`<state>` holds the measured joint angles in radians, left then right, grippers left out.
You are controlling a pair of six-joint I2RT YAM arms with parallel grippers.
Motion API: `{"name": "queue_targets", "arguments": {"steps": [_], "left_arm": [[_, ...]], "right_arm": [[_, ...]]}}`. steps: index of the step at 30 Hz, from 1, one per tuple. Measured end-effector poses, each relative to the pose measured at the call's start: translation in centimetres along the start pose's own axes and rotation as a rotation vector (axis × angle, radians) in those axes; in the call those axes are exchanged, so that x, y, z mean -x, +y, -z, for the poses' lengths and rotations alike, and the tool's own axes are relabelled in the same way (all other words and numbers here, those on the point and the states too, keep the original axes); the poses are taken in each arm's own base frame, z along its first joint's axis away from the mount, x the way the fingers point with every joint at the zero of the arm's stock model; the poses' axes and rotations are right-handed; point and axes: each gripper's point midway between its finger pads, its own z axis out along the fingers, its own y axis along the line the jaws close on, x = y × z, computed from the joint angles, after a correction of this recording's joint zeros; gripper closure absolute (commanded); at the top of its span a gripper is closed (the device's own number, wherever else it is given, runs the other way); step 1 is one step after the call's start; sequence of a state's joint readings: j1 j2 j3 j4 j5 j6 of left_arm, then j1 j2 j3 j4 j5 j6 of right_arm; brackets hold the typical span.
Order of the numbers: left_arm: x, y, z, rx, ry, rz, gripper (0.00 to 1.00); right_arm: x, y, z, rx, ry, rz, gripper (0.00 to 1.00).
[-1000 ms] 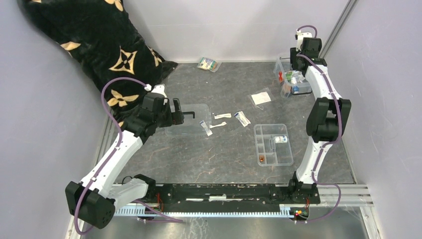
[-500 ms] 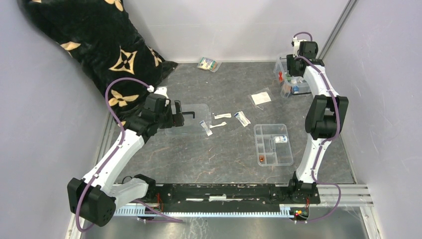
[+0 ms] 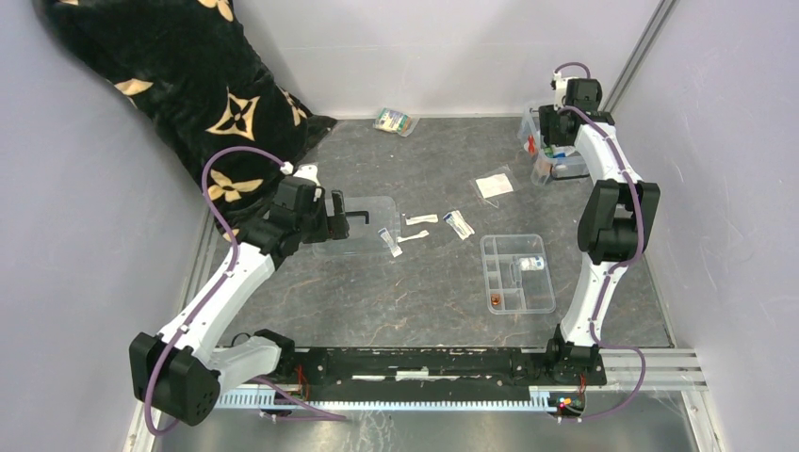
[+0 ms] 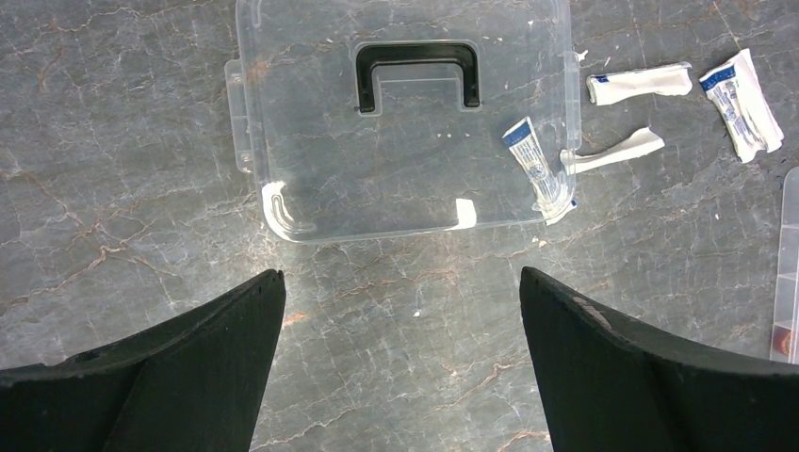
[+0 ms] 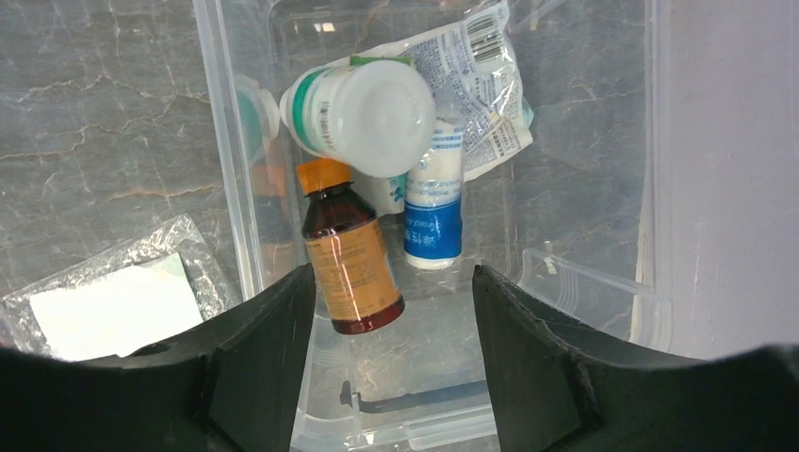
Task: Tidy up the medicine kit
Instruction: Place the pill bottle in the medicine box, then move the medicine box to the center of the board.
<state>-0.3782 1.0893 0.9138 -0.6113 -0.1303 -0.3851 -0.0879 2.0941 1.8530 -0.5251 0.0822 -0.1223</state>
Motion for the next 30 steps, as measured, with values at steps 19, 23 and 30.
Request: {"name": "queue_targets", "arguments": {"steps": [19, 23, 30], "left_arm": [[-0.1, 0.4, -0.3, 0.025, 0.005, -0.004, 0.01], [-0.1, 0.4, -0.4, 0.026, 0.006, -0.004, 0.01], [-0.1, 0.4, -0.4, 0.026, 0.007, -0.004, 0.01]], "right_arm": [[-2.9, 3.1, 1.1, 0.102, 0.104, 0.076, 0.32], [-3.9, 4.2, 2.0, 0.128, 0.120, 0.107, 0.31], [-6.3, 6.0, 4.4, 0.198, 0.166, 0.132, 0.31]]}}
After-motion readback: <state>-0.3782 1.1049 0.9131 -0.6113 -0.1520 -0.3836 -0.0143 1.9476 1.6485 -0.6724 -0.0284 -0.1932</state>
